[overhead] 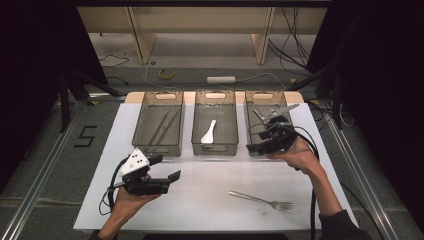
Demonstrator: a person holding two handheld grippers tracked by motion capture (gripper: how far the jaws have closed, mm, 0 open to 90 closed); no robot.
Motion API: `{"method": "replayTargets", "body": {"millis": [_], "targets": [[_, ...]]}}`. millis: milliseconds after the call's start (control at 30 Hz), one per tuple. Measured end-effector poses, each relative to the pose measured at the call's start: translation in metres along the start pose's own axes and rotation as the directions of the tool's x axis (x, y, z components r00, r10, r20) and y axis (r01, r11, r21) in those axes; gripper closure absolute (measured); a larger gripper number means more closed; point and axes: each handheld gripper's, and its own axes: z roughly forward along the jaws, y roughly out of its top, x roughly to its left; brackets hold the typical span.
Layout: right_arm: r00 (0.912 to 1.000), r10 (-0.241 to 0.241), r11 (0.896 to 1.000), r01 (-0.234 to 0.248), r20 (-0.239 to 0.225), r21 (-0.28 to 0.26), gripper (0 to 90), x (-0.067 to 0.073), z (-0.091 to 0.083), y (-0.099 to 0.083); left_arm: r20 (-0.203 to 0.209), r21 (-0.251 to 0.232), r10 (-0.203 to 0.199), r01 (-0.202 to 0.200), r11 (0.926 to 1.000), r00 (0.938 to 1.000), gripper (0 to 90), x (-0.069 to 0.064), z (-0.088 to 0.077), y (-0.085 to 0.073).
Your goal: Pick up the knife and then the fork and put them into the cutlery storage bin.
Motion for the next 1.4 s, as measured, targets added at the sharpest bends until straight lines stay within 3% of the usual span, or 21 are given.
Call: {"method": "replayTargets", "body": {"millis": [133, 200, 300, 633, 900, 1067, 1100, 1400], "targets": [[0.9993, -0.027, 1.000, 0.027, -0.025, 0.013, 28.6, 0.016, -0.001, -0.005, 0.000, -0.004, -0.002, 0.002, 1.0000, 1.0000, 15.3, 0.000, 0.000, 0.000], [0.9974, -0.069, 0.996, 0.070, -0.023, 0.058, 27.9, 0.029, -0.001, -0.010, 0.001, -0.002, 0.001, -0.001, 1.0000, 1.0000, 15.3, 0.000, 0.000, 0.000], [0.9962, -0.082, 0.994, 0.084, -0.031, 0.070, 27.6, 0.036, 0.000, -0.016, 0.003, -0.004, 0.001, -0.001, 1.0000, 1.0000, 15.2, 0.000, 0.000, 0.001], [0.9969, -0.073, 0.991, 0.076, -0.029, 0.111, 24.9, 0.041, 0.005, -0.036, 0.003, -0.007, -0.001, 0.001, 1.0000, 1.0000, 15.2, 0.000, -0.001, 0.001], [0.9934, -0.110, 0.975, 0.114, -0.030, 0.190, 26.1, 0.048, 0.015, -0.051, 0.006, -0.008, -0.001, 0.001, 1.0000, 1.0000, 15.2, 0.000, -0.001, 0.000], [0.9942, -0.100, 0.969, 0.106, -0.040, 0.222, 27.4, 0.049, 0.021, -0.057, 0.011, -0.013, -0.001, 0.001, 0.9999, 0.9999, 15.2, 0.000, -0.002, 0.001], [0.9933, -0.110, 0.964, 0.115, -0.037, 0.240, 27.9, 0.050, 0.024, -0.061, 0.010, -0.012, 0.000, 0.000, 0.9999, 1.0000, 15.2, 0.000, -0.001, 0.000], [0.9918, -0.120, 0.948, 0.128, -0.043, 0.290, 31.6, 0.053, 0.029, -0.069, 0.010, -0.011, 0.001, -0.001, 0.9999, 1.0000, 15.2, 0.000, -0.001, 0.000]]}}
